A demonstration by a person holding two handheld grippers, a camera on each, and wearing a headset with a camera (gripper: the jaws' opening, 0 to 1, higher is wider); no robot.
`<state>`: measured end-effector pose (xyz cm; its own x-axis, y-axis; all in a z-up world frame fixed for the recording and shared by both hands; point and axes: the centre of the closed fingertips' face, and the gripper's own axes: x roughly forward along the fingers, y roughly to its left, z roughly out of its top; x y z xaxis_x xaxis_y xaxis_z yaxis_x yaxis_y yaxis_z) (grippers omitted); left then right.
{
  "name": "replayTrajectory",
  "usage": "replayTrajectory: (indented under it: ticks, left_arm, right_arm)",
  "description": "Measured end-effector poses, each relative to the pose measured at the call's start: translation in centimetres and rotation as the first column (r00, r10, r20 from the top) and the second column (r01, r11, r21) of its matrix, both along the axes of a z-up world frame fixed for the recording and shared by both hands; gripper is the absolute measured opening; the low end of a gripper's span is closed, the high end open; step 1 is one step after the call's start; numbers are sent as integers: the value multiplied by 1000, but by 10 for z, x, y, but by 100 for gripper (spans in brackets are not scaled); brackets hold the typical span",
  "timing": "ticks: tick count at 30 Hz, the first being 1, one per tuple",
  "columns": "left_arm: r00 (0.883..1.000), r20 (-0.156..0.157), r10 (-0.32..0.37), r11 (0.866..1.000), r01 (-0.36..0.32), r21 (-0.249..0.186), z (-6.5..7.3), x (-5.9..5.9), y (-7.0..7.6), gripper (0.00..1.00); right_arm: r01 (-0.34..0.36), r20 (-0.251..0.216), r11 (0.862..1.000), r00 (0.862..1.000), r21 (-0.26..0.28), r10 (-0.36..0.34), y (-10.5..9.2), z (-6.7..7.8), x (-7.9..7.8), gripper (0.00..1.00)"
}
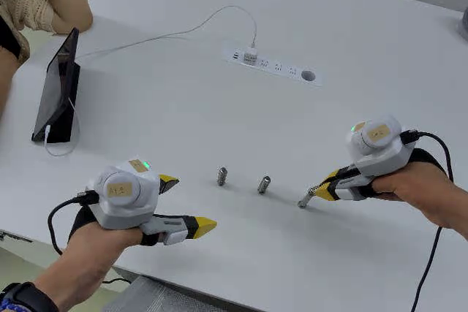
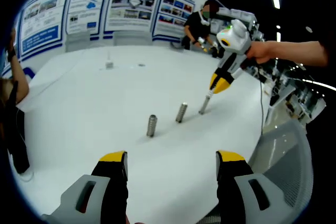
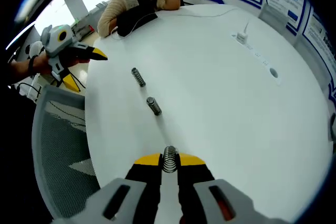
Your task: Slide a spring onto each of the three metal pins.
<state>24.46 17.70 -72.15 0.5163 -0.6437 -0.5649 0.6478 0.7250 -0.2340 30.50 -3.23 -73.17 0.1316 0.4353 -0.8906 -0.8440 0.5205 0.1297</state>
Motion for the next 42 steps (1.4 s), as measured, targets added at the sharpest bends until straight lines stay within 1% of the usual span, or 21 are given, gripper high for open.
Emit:
replayTrajectory:
  ticks: [6,18,21,28,33,42]
  left_arm:
    - [1000,-3,2,1000,-2,-1,-1,0,0,69]
    - [1000,-2,2,1000,-2,-9,-1,3,-1,69]
    - [1000,0,1,1000,-1,-8,1,2,-1,69]
    - [1000,-2,0,1000,0,-7,1,2,0,68]
    - [1000,-4,-4,1000,4,-12,1,0,-2,68]
    - [1000,0,-4,1000,4,-12,2,-1,-4,69]
  right_arm:
    - [-1,-7,1000,1000,-1,1,2,0,3,12]
    - [-16,0,1000,1000,-5,16,10,1,4,12]
    - [-19,3,1000,1000,-9,19,10,2,3,12]
    - [-18,8,1000,1000,-15,18,9,2,3,12]
    - [-21,7,1000,1000,-19,21,7,2,2,12]
    - [-19,12,1000,1000,-22,20,7,-1,2,12]
